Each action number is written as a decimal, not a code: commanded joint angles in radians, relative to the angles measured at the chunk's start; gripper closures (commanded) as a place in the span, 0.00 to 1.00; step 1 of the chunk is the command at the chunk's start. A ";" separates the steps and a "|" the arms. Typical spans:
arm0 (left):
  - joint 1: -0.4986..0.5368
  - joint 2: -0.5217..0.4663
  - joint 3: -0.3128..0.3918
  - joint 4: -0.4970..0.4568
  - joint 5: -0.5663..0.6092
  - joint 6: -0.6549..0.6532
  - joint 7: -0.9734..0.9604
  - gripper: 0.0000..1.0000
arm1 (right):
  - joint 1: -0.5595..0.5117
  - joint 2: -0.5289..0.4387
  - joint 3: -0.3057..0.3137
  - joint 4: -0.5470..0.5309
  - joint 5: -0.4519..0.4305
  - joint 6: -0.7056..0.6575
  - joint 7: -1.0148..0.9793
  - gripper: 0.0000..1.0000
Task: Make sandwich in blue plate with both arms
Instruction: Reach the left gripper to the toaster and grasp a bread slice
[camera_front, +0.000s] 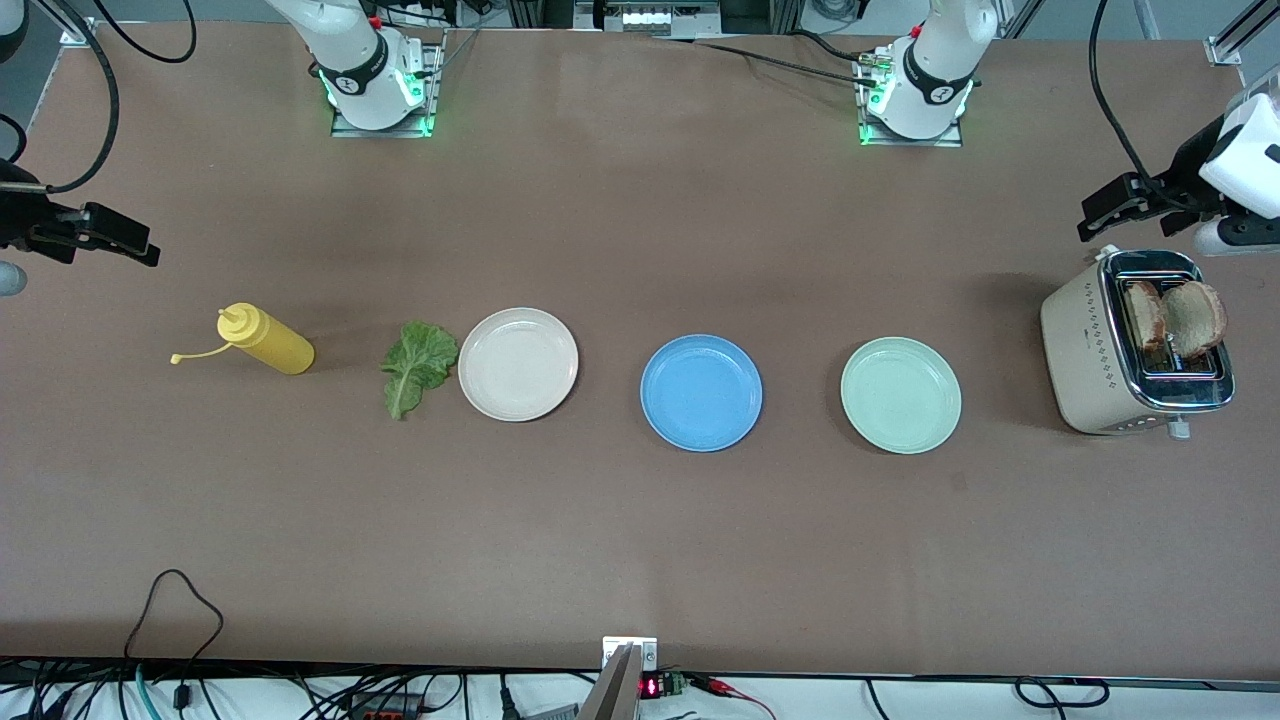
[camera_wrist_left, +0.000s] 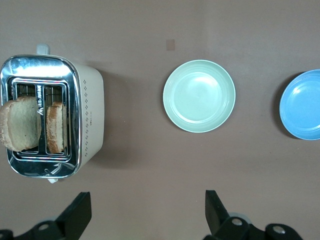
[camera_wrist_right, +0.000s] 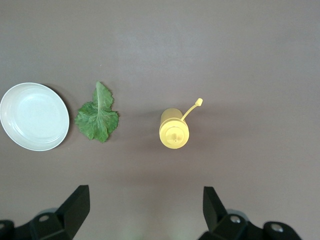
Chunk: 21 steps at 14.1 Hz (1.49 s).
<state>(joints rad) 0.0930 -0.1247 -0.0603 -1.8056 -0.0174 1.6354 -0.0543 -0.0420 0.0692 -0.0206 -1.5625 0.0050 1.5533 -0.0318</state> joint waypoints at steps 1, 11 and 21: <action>0.008 -0.021 -0.013 -0.015 0.019 -0.008 -0.010 0.00 | -0.012 0.000 0.005 0.009 0.009 -0.009 -0.003 0.00; 0.194 0.246 0.004 0.008 0.105 0.162 0.163 0.00 | -0.007 0.058 0.005 0.010 0.009 -0.019 -0.005 0.00; 0.312 0.385 0.000 -0.009 0.122 0.204 0.298 0.13 | -0.002 0.086 0.007 0.010 0.010 -0.039 0.006 0.00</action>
<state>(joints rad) 0.3934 0.2453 -0.0480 -1.8226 0.0863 1.8669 0.2245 -0.0435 0.1551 -0.0192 -1.5652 0.0050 1.5344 -0.0326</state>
